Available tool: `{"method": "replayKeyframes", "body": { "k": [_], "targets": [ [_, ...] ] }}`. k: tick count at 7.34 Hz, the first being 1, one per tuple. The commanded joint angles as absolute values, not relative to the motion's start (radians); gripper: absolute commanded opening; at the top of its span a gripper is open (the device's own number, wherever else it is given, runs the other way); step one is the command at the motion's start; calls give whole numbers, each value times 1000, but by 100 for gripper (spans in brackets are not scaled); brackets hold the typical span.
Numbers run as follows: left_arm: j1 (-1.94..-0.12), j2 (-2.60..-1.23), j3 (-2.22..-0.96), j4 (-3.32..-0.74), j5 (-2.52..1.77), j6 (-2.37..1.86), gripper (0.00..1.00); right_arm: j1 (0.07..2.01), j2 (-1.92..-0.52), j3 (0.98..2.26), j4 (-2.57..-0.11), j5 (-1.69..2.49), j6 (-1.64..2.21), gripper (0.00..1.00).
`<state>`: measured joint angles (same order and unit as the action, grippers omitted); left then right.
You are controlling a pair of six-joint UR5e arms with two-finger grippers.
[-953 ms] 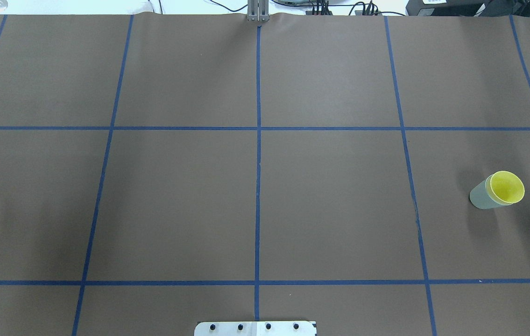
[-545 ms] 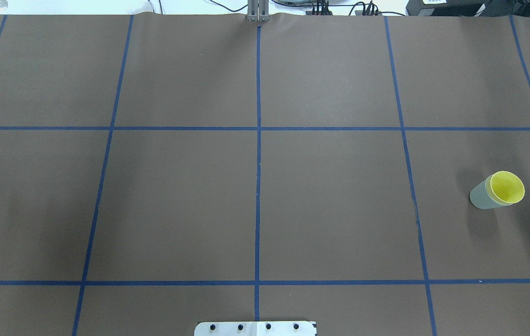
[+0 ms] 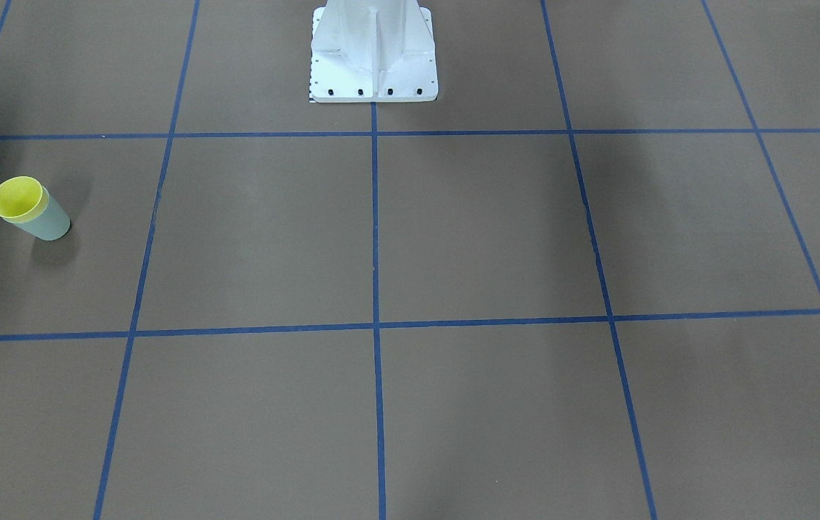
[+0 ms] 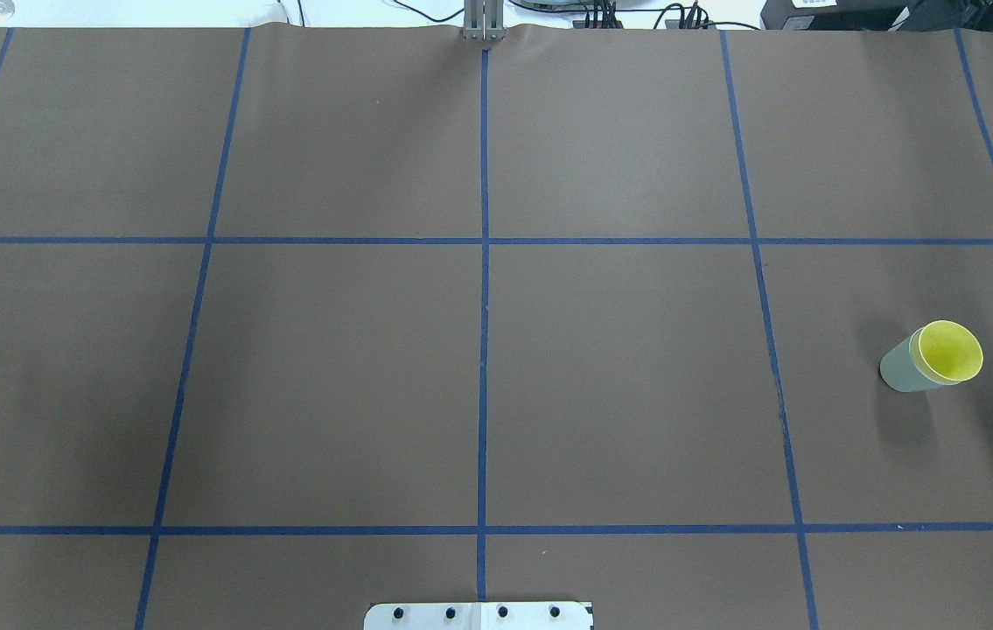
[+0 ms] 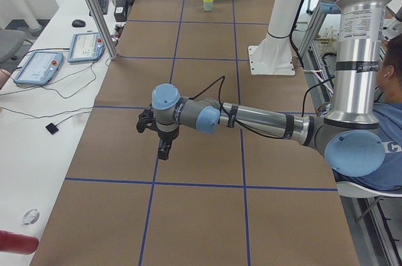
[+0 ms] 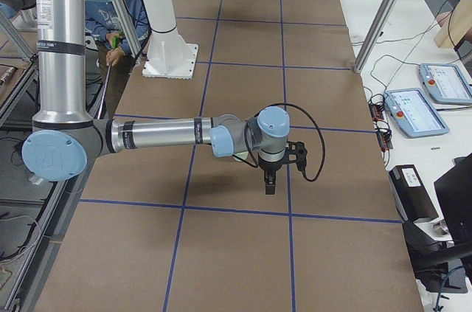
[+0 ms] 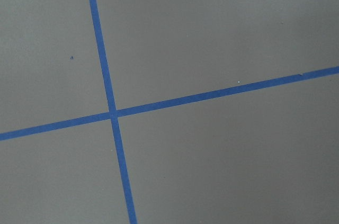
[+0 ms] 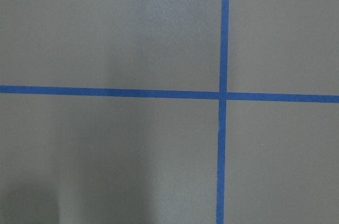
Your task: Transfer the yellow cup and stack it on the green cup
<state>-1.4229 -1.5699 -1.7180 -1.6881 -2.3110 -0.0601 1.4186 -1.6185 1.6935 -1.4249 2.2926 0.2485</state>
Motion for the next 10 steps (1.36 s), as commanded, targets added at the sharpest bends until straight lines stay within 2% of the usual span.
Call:
{"method": "replayKeyframes", "body": {
  "k": [1,3,10],
  "targets": [
    [-1456,-1581,-1691,-1637,-2306,46,100,1460,-1612,1690,-1469,2322,239,100],
    [-1456,-1598,-1690,-1617,-2306,-16,100,1492,-1603,1727,-1572,2329,241,100],
    [-1459,-1560,-1724,-1652,-2322,-17,100,1496,-1598,1732,-1572,2296,249,100]
  ]
}}
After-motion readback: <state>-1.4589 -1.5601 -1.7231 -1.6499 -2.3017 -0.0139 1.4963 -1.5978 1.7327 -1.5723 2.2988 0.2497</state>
